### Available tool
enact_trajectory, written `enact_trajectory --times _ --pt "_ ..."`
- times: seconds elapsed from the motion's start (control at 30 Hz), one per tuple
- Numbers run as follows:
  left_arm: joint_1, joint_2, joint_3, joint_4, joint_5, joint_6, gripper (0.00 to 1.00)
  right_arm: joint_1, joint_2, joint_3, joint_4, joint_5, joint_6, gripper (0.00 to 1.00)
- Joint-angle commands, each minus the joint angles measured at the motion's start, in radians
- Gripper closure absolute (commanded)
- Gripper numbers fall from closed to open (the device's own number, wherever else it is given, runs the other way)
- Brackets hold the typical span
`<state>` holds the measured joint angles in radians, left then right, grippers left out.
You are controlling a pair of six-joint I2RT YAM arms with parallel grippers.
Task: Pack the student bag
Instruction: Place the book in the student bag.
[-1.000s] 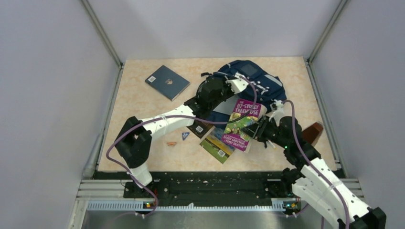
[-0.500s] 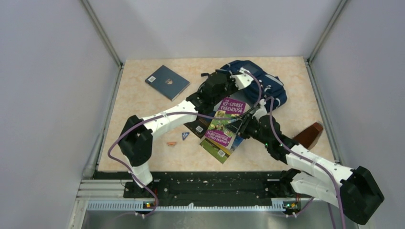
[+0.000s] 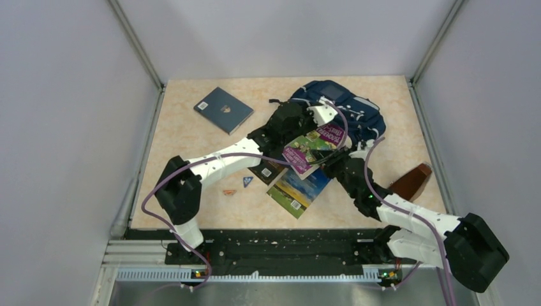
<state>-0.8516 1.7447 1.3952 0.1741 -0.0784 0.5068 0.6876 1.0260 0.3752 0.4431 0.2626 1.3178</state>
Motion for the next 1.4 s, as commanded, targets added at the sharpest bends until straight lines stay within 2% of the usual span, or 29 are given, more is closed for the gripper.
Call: enact_trajectory --times 0.0,0.17,0.57,0.73,0.97,1.1,1.37 --pt "0.0 -0.1 0.015 0.136 0.023 -0.018 1.0 -0.002 -0.001 -0.006 0.13 0.299 0.1 1.0" --pt "0.0 -0.105 0.013 0.137 0.054 -0.027 1.0 -0.019 0.05 0.012 0.196 0.404 0.108 1.0" --pt "0.0 -0.092 0.046 0.113 0.125 -0.036 1.0 -0.065 0.321 0.097 0.413 0.547 0.157 1.0" --pt "0.0 -0.091 0.063 0.104 0.143 -0.09 1.0 -0.101 0.434 0.122 0.527 0.606 0.204 1.0" --pt "0.0 -0.109 0.054 0.093 0.196 -0.123 1.0 -0.133 0.588 0.224 0.667 0.636 0.119 1.0" --pt "0.0 -0.108 0.059 0.087 0.203 -0.128 1.0 -0.139 0.65 0.287 0.663 0.67 0.074 1.0" --pt "0.0 -0.109 0.071 0.086 0.195 -0.14 1.0 -0.157 0.783 0.405 0.645 0.727 -0.042 0.93"
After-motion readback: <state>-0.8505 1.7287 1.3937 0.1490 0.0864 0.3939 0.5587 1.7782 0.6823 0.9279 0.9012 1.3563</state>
